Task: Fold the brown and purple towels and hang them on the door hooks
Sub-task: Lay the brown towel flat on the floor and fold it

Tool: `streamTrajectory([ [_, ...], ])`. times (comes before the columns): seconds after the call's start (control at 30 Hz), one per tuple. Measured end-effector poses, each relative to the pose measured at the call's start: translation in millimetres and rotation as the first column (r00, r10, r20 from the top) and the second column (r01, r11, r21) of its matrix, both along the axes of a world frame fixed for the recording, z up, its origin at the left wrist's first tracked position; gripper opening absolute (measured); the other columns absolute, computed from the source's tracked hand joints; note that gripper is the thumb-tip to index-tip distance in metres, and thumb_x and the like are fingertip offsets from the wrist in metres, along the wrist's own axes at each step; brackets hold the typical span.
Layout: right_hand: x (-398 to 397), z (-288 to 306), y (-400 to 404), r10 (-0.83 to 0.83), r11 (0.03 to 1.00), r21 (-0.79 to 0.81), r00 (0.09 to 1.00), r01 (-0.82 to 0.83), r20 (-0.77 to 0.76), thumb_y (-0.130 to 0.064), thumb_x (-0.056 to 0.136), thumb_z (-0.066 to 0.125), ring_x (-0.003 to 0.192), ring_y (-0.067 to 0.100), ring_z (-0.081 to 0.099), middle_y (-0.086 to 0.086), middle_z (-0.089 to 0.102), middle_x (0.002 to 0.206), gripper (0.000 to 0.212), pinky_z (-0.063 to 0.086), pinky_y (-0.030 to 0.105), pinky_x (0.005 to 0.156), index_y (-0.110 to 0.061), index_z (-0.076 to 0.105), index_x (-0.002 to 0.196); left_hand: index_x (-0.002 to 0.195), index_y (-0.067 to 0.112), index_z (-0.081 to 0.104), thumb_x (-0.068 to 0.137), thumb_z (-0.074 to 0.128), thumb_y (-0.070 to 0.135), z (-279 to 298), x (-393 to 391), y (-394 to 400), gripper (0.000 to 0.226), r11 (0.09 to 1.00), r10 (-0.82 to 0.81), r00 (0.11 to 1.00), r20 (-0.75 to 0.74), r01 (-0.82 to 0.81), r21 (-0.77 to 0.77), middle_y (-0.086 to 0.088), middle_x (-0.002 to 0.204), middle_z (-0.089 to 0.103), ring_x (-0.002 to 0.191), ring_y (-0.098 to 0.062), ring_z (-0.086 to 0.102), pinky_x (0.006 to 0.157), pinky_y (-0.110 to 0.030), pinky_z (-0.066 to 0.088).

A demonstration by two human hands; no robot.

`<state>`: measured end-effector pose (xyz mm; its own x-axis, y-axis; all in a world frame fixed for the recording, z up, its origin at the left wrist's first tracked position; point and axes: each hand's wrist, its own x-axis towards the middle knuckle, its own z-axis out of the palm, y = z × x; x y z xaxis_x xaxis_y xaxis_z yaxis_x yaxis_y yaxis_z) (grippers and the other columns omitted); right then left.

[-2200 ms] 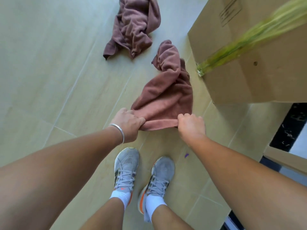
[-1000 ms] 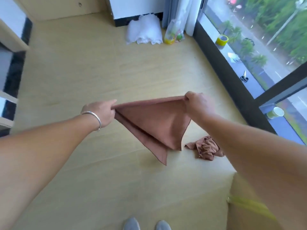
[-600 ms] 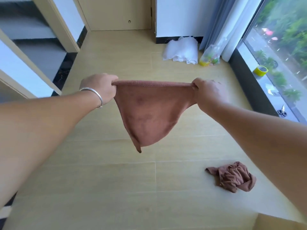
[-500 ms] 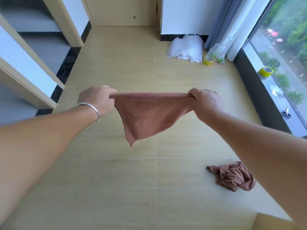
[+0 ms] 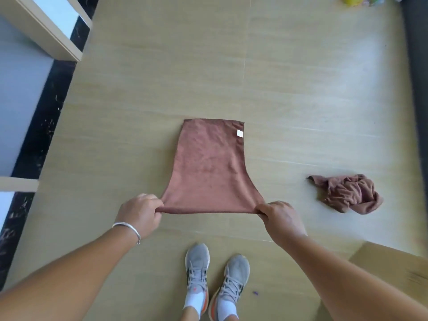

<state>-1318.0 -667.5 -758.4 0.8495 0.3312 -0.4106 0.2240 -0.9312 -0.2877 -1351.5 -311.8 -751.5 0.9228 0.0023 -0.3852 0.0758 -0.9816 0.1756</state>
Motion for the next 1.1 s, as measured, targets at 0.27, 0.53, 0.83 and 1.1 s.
streamTrajectory([
  [0.27,-29.4,-88.7,13.9,-0.067,0.997,-0.045,0.996,0.064,-0.064,-0.024,0.094,0.055,0.085,0.027,0.060,0.001,0.071,0.082,0.016,0.028,0.030,0.067,-0.023,0.071,0.094,0.091,0.028,0.071,0.083,0.057,0.011,-96.0,-30.0,-0.8,0.023,0.934,0.327,0.920,-0.216,-0.349,-0.076,0.003,0.093,0.067,0.092,-0.025,0.060,0.069,-0.030,0.044],
  [0.53,78.3,-178.8,37.6,-0.131,0.980,-0.136,0.988,0.142,0.086,-0.040,0.092,0.056,0.089,0.027,0.060,0.004,0.070,0.088,0.023,0.037,0.033,0.077,-0.020,0.067,0.096,0.087,0.030,0.062,0.082,0.056,0.014,-192.4,56.2,22.6,0.018,0.735,0.592,0.775,-0.220,-0.631,-0.248,0.006,0.079,0.063,0.080,-0.023,0.059,0.066,-0.029,0.041],
  [0.83,214.6,-340.1,64.8,-0.259,0.957,-0.079,0.943,0.280,0.210,-0.019,0.093,0.049,0.118,0.027,0.046,0.006,0.052,0.131,0.040,0.036,0.037,0.099,-0.021,0.049,0.133,0.140,0.014,0.043,0.085,0.057,0.021,-369.6,193.2,20.8,0.057,0.840,0.525,0.843,0.120,-0.491,-0.230,-0.014,0.132,0.051,0.122,-0.035,0.047,0.099,-0.044,0.042],
  [1.1,94.6,-447.3,67.6,0.339,0.941,-0.088,0.918,-0.328,0.208,-0.038,0.087,0.057,0.136,0.023,0.041,0.006,0.046,0.145,0.050,0.032,0.044,0.113,-0.023,0.053,0.134,0.148,0.027,0.036,0.087,0.039,0.057,-474.3,70.0,-35.5,0.068,0.948,-0.315,0.929,0.195,0.316,0.031,-0.010,0.155,0.031,0.144,-0.026,0.027,0.114,-0.054,0.020],
])
